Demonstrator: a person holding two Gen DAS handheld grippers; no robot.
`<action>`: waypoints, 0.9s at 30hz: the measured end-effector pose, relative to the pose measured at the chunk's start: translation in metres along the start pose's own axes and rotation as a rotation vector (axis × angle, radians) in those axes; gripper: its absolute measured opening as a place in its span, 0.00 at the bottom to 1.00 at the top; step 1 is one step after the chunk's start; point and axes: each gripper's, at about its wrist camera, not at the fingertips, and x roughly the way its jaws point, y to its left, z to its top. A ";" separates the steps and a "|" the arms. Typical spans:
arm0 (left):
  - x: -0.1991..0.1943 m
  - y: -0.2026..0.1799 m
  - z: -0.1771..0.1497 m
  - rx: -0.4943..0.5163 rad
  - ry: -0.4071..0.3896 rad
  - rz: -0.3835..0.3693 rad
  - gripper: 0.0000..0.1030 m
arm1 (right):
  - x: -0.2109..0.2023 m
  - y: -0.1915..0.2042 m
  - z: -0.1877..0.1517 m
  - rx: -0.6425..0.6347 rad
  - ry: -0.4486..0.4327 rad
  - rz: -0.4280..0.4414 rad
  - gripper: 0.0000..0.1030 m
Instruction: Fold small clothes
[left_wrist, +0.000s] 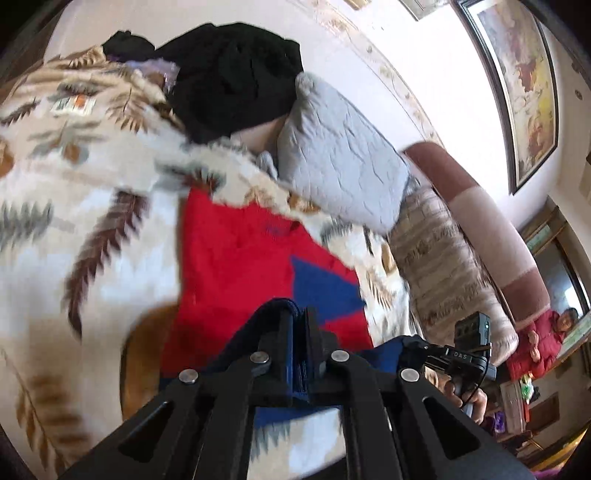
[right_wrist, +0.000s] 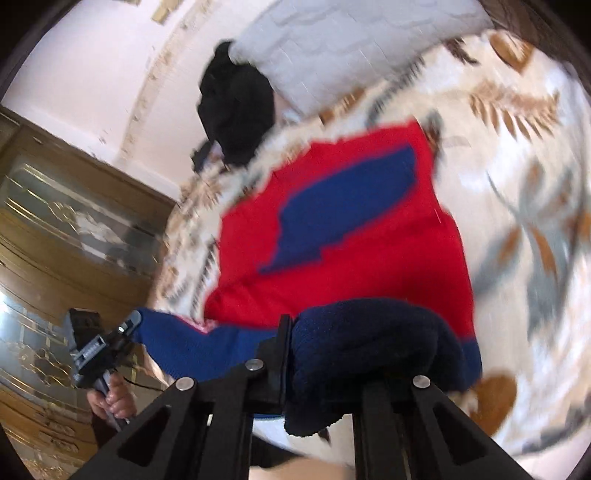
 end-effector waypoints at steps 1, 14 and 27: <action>0.006 0.005 0.013 -0.018 -0.009 0.001 0.05 | 0.003 0.002 0.015 0.006 -0.021 0.012 0.12; 0.127 0.074 0.118 -0.125 -0.093 0.151 0.05 | 0.092 -0.071 0.166 0.282 -0.208 0.172 0.17; 0.107 0.045 0.102 -0.007 -0.196 0.364 0.52 | 0.048 -0.110 0.175 0.308 -0.307 0.028 0.69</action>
